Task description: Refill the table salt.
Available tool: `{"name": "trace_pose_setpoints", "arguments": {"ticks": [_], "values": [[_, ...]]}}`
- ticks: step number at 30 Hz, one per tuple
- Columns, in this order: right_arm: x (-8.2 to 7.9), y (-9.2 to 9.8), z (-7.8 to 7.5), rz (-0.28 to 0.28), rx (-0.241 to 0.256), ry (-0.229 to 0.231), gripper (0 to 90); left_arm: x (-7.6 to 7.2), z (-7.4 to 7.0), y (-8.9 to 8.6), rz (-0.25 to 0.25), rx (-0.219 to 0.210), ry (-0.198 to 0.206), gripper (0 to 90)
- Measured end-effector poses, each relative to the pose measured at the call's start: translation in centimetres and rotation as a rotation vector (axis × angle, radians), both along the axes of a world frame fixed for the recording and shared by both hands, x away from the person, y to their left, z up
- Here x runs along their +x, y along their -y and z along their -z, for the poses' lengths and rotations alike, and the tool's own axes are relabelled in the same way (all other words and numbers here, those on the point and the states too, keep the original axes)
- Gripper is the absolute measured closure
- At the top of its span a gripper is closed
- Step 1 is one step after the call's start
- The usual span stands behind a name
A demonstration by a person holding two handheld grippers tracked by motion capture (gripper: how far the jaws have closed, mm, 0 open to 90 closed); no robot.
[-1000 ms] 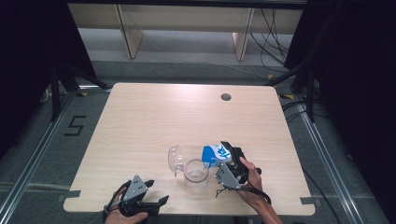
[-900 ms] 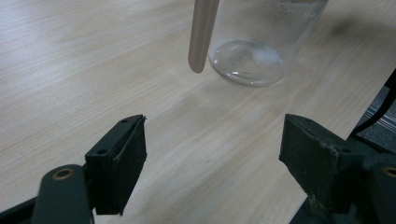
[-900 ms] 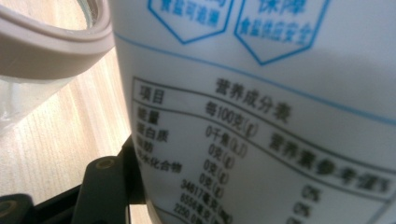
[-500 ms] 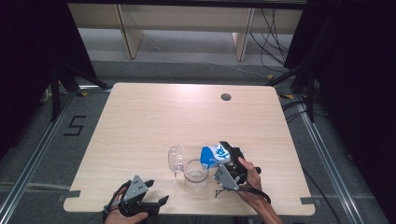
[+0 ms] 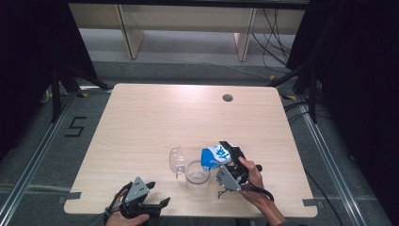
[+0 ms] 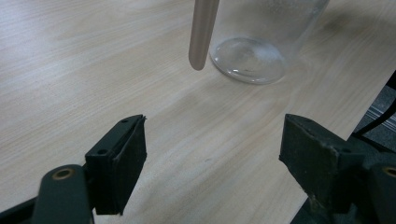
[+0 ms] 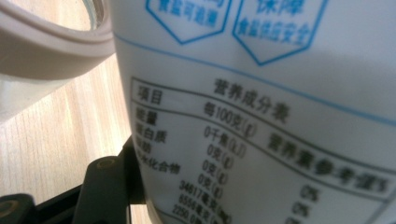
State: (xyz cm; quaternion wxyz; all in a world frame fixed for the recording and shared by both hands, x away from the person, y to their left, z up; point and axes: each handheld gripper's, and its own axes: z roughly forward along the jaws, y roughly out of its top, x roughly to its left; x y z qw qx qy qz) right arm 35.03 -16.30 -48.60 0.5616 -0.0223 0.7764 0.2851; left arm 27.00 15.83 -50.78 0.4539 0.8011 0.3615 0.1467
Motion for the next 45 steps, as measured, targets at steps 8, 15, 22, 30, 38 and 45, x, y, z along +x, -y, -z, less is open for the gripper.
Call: {"name": "trace_pose_setpoints", "arguments": {"ticks": [8,15,22,30,38,45], "values": [[0.22,-0.14,0.24,-0.015,-0.014,0.008,40.3,-0.01,0.02,0.08,-0.005,-0.011,-0.001,22.4],[0.08,-0.33,0.34,-0.024,-0.042,0.028,40.6,-0.02,0.0,0.07,-0.004,-0.015,0.002,22.4],[-0.07,-0.59,0.23,-0.022,-0.078,0.061,40.9,0.0,0.05,0.1,0.0,-0.018,0.002,22.4],[0.0,-0.39,-0.03,-0.007,-0.087,0.085,41.0,-0.02,0.1,0.2,-0.002,-0.029,0.006,22.4],[-0.08,-0.4,-0.12,-0.006,-0.1,0.108,41.2,-0.06,0.06,0.1,-0.003,-0.019,-0.003,22.4],[-0.28,-0.48,-0.15,-0.012,-0.114,0.122,41.3,-0.04,0.09,0.12,-0.007,-0.024,-0.004,22.4]]}}
